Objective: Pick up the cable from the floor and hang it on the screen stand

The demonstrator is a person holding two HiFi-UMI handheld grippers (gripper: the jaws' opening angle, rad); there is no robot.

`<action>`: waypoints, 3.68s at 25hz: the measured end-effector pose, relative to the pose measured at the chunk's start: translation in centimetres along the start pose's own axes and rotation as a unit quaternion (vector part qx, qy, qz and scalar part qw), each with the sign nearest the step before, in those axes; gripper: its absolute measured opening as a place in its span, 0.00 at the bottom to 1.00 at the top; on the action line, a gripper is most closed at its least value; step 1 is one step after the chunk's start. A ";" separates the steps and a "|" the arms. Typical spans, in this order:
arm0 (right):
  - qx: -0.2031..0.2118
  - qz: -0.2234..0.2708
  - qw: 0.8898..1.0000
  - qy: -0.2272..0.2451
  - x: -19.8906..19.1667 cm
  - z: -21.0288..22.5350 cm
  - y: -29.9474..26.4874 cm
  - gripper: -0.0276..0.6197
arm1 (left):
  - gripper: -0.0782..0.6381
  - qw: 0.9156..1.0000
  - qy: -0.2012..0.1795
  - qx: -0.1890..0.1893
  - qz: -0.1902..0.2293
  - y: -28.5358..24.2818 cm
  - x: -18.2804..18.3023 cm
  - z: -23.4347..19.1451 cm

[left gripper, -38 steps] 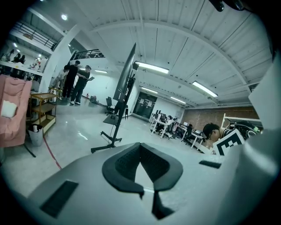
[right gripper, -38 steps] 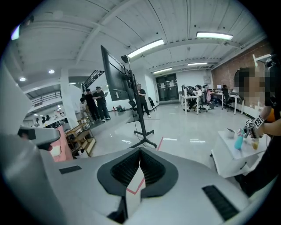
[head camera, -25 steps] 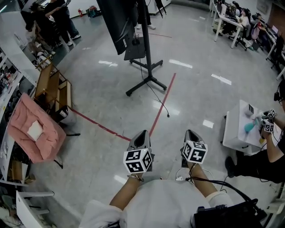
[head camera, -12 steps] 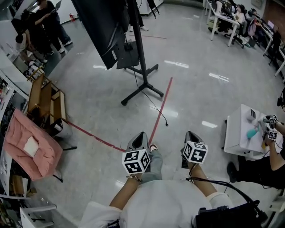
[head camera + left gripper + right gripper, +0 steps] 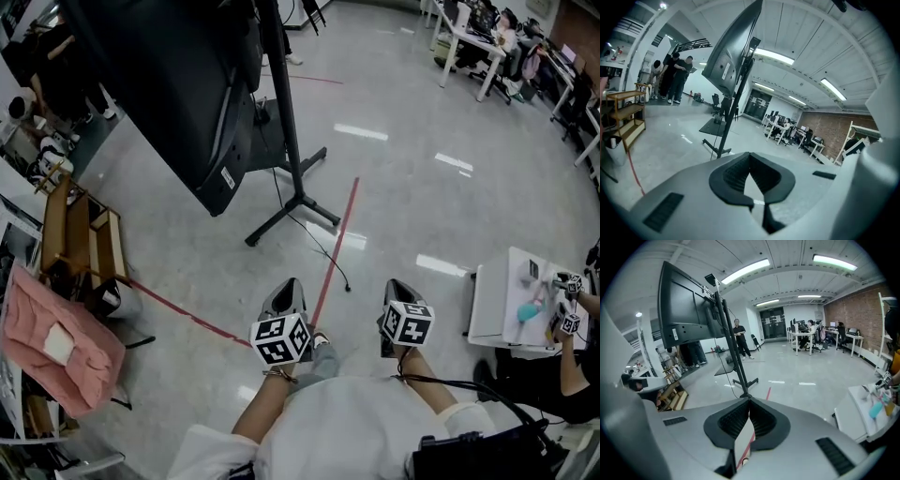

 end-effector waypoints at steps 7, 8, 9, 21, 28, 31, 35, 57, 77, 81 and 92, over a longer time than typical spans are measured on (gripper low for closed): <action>0.000 -0.020 1.000 0.001 3.8 -0.8 -6.6 0.07 | 0.11 1.000 0.010 0.001 -0.030 -7.1 2.4 -3.2; -0.001 -0.024 1.000 0.000 4.1 -0.7 -7.3 0.07 | 0.11 0.999 0.010 0.001 -0.034 -8.0 2.6 -3.5; -0.003 -0.027 1.000 -0.001 4.4 -0.7 -8.0 0.07 | 0.11 0.999 0.009 0.000 -0.037 -8.8 2.8 -3.7; -0.001 -0.070 0.997 0.013 4.4 1.9 -15.2 0.07 | 0.11 0.995 -0.012 0.010 -0.102 -16.0 1.3 -4.8; 0.033 -0.094 0.995 0.029 0.9 4.0 -25.7 0.07 | 0.11 0.992 -0.015 0.025 -0.124 -22.1 -3.5 -5.8; 0.070 -0.095 0.992 0.042 -2.7 3.9 -30.3 0.07 | 0.11 0.988 -0.037 0.029 -0.145 -25.4 -7.3 -7.7; 0.094 -0.109 0.988 0.055 -8.3 4.4 -35.9 0.08 | 0.11 0.983 -0.070 0.008 -0.167 -29.8 -13.2 -10.0; 0.113 -0.237 0.963 0.065 -41.2 12.2 -58.6 0.24 | 0.11 0.970 -0.102 -0.017 -0.220 -42.1 -42.0 -25.5; 0.079 -0.339 0.925 0.152 -52.6 13.1 -66.4 0.24 | 0.11 0.952 -0.145 -0.069 -0.262 -47.1 -46.3 -28.2; 0.126 -0.361 0.913 0.143 -51.9 15.0 -66.5 0.23 | 0.12 0.946 -0.168 -0.084 -0.264 -49.2 -47.7 -29.3; 0.260 -0.399 0.860 0.181 -48.6 19.0 -69.4 0.23 | 0.22 0.842 -0.463 -0.143 -0.236 -64.1 -49.9 -31.3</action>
Point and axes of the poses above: the fingertips, and each gripper's own axes: y backward along the fingers, z to its right, x out of its top, the point moved 6 cm from there along y, backward along the fingers, and after that the axes turned 3 degrees about -x, right-handed, at the moved point
